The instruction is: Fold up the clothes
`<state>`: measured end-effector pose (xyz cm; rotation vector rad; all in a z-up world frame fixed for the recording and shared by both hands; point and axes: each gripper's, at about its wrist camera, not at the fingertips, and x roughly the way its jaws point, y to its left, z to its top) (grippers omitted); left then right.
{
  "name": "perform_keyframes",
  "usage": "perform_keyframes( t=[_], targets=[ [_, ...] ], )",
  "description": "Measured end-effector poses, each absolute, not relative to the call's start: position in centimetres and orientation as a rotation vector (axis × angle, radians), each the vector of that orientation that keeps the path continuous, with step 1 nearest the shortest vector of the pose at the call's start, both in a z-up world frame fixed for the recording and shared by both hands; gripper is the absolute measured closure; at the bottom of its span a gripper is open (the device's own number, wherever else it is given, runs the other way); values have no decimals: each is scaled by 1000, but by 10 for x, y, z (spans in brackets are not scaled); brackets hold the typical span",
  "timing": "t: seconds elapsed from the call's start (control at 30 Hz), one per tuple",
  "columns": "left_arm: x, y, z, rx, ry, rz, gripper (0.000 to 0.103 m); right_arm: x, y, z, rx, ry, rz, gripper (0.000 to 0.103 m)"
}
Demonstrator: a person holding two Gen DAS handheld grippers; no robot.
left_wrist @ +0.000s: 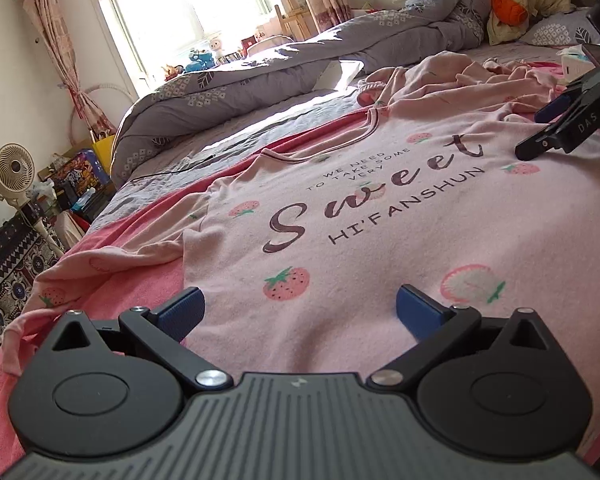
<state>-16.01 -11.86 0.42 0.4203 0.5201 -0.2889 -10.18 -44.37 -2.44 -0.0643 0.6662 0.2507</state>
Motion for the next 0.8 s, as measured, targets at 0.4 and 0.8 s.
perform_keyframes(
  t=[0.4, 0.8],
  targets=[
    [-235, -40, 9, 241, 608, -278, 0, -95, -450, -17, 1, 732, 267, 0],
    [-170, 73, 60, 131, 452, 198, 0, -69, -400, 35, 279, 579, 256, 0]
  ],
)
